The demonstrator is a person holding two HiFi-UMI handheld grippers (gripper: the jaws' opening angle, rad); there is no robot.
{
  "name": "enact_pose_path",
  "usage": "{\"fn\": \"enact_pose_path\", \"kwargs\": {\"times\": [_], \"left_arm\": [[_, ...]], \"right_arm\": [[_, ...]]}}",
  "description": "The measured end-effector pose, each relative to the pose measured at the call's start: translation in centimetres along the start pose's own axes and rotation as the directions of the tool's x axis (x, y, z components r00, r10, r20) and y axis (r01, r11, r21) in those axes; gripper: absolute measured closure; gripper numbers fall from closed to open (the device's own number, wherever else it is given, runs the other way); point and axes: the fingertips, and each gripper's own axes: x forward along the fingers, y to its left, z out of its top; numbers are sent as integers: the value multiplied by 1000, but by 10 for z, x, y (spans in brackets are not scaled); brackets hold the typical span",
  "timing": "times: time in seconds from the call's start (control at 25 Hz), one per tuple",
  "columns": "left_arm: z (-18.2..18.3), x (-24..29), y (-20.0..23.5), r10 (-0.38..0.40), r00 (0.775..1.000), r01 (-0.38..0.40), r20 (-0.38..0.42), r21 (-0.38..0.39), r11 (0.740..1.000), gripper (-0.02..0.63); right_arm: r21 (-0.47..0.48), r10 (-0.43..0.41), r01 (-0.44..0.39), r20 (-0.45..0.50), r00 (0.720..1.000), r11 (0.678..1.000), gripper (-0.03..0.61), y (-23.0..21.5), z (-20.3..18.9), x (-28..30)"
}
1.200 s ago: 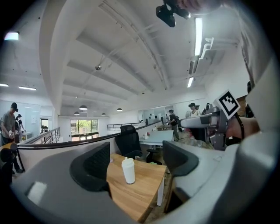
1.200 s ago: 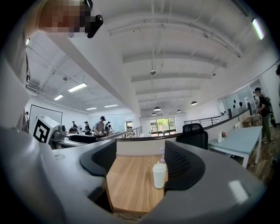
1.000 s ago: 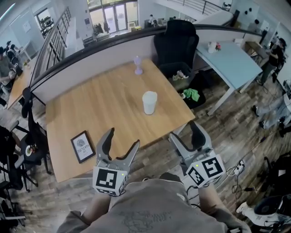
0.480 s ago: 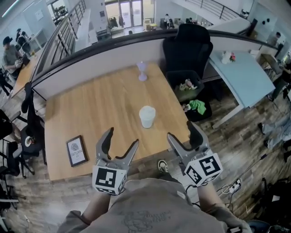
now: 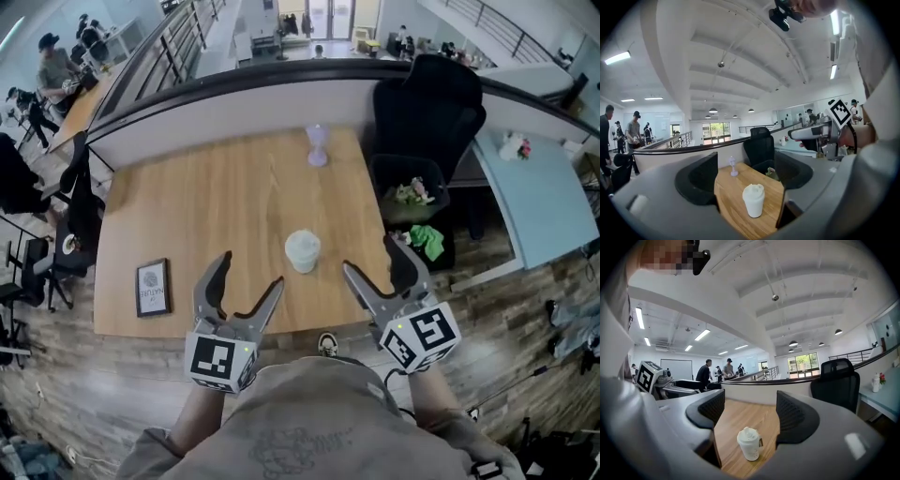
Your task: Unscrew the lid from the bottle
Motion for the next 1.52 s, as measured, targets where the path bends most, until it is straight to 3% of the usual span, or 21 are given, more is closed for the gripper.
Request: {"fn": "enact_pose_path", "kwargs": {"times": [0.32, 0.56, 1.08, 1.52], "left_arm": [[-12, 1, -4, 99, 994, -99, -41, -15, 995, 247], [-33, 5, -8, 102, 992, -103, -77, -11, 995, 235], [-109, 56, 2, -28, 987, 28, -158, -4, 1000, 225], [-213, 109, -4, -134, 955, 139, -265, -3, 990, 225]], "right_arm": [[-17, 138, -139, -32, 990, 990, 244, -4, -7, 30], [-16, 167, -168, -68, 984, 986, 244, -6, -19, 37], [4, 189, -192, -200, 961, 981, 242, 4, -74, 85], [67, 275, -266, -234, 933, 962, 241, 5, -147, 135]]}}
